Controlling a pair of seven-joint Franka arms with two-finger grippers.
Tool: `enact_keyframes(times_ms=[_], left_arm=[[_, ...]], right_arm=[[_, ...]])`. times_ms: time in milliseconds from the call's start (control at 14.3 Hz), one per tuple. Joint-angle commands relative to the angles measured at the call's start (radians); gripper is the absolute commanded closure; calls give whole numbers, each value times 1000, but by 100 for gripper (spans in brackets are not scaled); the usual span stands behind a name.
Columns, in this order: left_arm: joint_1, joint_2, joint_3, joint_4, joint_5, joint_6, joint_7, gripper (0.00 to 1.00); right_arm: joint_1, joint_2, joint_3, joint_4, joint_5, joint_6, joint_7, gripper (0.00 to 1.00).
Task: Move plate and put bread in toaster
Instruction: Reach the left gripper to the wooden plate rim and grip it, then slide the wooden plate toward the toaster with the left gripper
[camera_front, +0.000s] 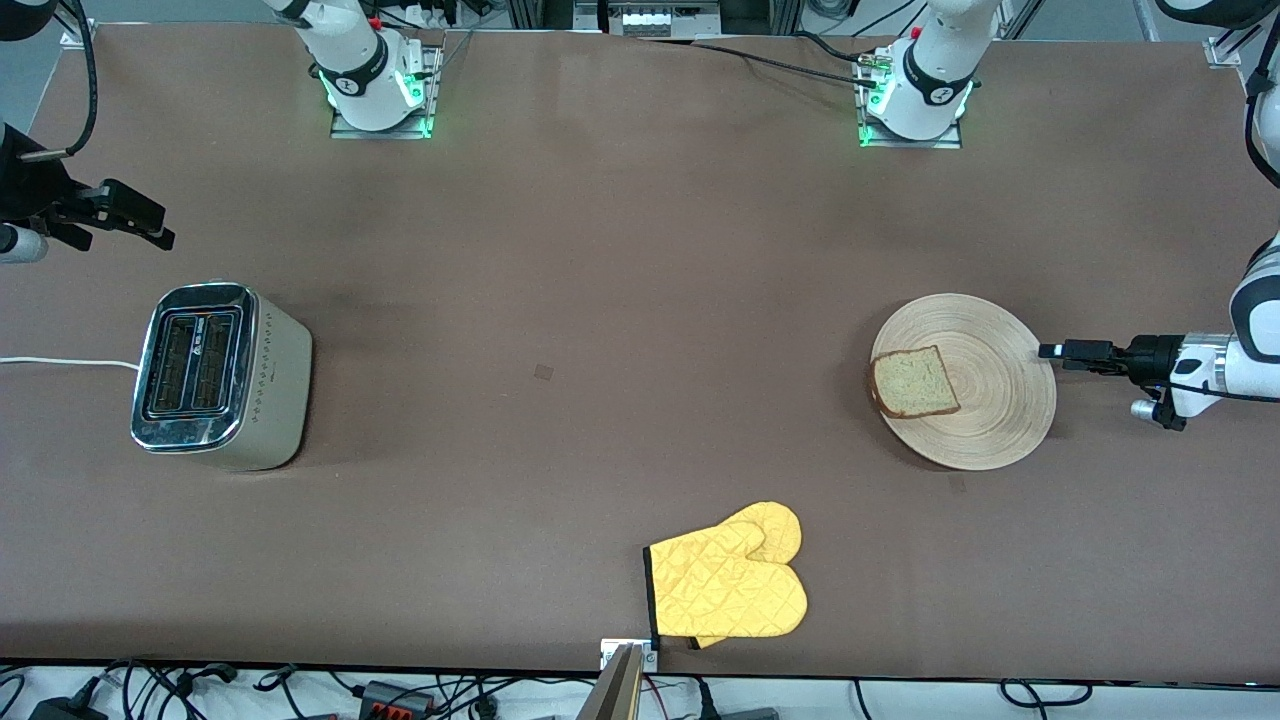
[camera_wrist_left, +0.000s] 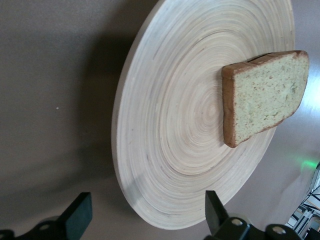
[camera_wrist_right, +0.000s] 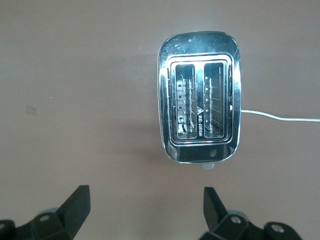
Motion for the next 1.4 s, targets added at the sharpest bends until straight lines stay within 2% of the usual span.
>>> enact_keyframes(times_ms=[0,280,421,631,771,911,1122,1332], left_arm=[[14,15,-8,-21,-62,34,17,8],[14,29,-10,-27,-76,36,17,26],[17,35,-10,-27,-91,34,18,39],[20,34,-10,-27,-93,30,28,78],[23,31,-13,-27,-94,25,29,96],[23,31,-21,-27,-94,10,34,100],[8,34,-30,-26,-212,-84,31,100],[-61,35,-47,-32,-292,-98,14,100]], right_arm=[[0,-14,4,-15,-3,4,15,0],[-2,-13,4,-15,-3,7,15,0],[-2,-13,4,-15,-3,5,15,0],[-4,-13,4,-15,-3,5,15,0],[-5,-13,4,-15,-5,4,15,0],[-5,-10,2,-15,-3,2,15,0],[-5,-10,2,-15,-3,2,15,0],[-4,-8,2,-17,-6,5,15,0]])
